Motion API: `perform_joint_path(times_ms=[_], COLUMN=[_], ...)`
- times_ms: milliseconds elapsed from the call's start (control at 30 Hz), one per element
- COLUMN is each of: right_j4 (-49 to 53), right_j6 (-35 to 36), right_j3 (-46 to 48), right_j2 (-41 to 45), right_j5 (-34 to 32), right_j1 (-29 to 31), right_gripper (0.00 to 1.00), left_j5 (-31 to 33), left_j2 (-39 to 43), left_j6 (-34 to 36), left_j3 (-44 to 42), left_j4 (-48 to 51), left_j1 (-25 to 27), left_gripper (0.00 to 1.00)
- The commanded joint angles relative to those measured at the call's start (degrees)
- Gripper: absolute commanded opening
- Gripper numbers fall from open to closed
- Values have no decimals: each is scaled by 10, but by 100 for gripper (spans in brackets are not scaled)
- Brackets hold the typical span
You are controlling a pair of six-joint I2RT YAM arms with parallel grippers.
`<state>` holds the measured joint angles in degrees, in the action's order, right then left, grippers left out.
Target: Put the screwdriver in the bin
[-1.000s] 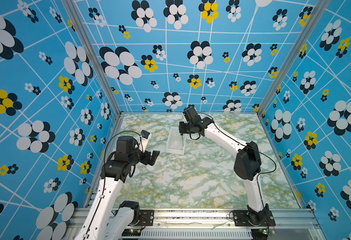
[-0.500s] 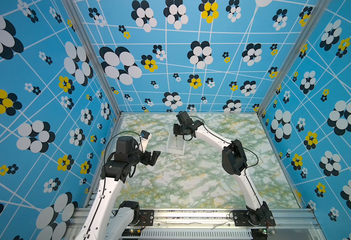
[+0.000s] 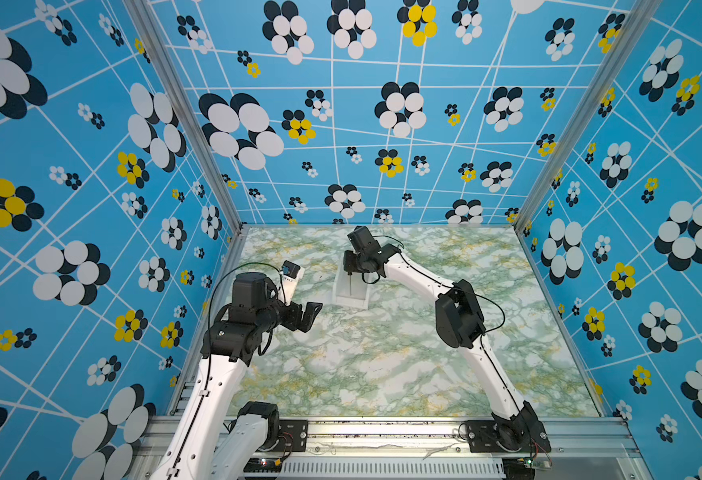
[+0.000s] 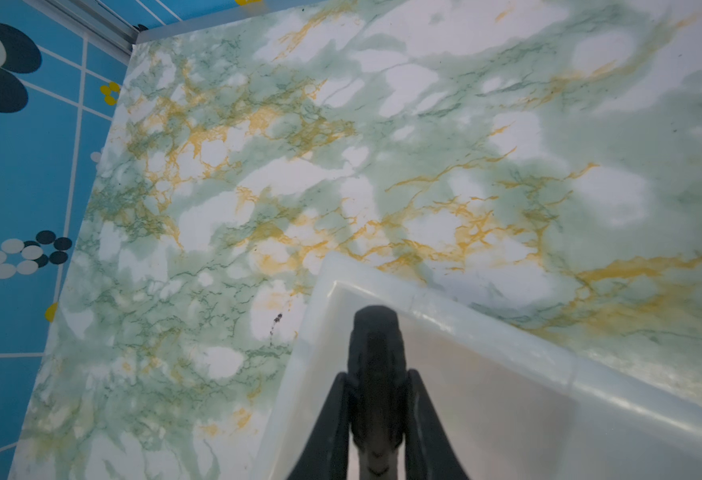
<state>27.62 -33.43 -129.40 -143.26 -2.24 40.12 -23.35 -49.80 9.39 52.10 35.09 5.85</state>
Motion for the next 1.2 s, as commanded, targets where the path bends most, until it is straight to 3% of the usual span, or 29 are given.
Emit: perform_joint_path(times_ms=[0, 400, 700, 867, 1033, 1100, 1167], right_j4=[25, 29, 11, -94, -222, -262, -281], right_j6=[2, 4, 40, 71, 104, 124, 147], right_j3=[-20, -28, -7, 134, 344, 441, 523], right_j2=[-17, -15, 61, 192, 359, 421, 482], right_j5=[-10, -12, -40, -66, -117, -141, -163], right_j1=[4, 5, 6, 6, 1, -3, -9], right_gripper=[24, 32, 42, 50, 73, 88, 91], left_j5=[-16, -18, -13, 25, 86, 97, 100], left_j2=[-2, -4, -8, -16, -50, -64, -76], left_j6=[-10, -13, -18, -19, 2, 2, -9], left_j3=[-5, -7, -12, -23, 2, 12, 19], left_j4=[-10, -13, -18, -34, -20, -18, -24], left_j1=[-7, -9, -15, -14, -4, -4, -4], left_gripper=[99, 99, 99, 99, 99, 99, 99])
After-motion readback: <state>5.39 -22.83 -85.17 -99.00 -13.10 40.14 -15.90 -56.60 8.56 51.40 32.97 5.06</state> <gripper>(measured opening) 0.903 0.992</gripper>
